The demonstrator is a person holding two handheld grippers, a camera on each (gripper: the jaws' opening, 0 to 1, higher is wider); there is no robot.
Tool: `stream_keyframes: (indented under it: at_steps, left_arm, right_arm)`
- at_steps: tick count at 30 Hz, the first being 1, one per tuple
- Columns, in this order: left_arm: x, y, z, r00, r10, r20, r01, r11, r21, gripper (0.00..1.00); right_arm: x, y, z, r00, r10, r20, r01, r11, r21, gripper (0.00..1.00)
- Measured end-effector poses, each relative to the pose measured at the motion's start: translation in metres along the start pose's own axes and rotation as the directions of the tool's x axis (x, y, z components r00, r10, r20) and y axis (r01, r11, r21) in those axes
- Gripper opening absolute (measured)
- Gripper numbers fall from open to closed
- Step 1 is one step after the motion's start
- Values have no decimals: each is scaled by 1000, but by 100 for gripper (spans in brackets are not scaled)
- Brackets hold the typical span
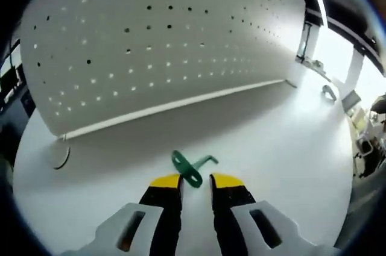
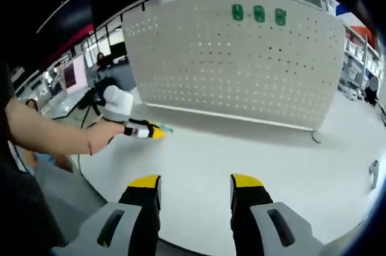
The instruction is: Insert the hook assembly into the mounting plate slot until the hook locks in place.
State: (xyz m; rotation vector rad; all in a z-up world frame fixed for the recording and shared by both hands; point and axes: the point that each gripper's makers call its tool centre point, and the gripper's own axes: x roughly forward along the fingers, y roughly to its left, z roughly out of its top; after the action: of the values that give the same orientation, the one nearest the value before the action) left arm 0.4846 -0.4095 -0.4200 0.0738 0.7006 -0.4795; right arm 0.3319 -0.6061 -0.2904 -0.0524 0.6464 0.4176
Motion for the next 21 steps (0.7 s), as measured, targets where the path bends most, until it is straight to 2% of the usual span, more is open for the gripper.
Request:
stream_keyframes:
  at_steps: [9, 14, 21]
  left_arm:
    - [6, 7, -1, 1000, 3, 10, -3, 1000, 14, 8]
    - [9, 5, -1, 1000, 5, 9, -6, 999, 50, 5]
    - [8, 2, -1, 1000, -3, 15, 2, 998, 58, 4]
  right_arm:
    - [2, 5, 1, 1000, 6, -10, -6, 1000, -5, 45]
    - [7, 11, -2, 1000, 22, -22, -22, 1000, -6, 45]
    - [10, 10, -1, 1000, 18, -17, -18, 1000, 2, 44]
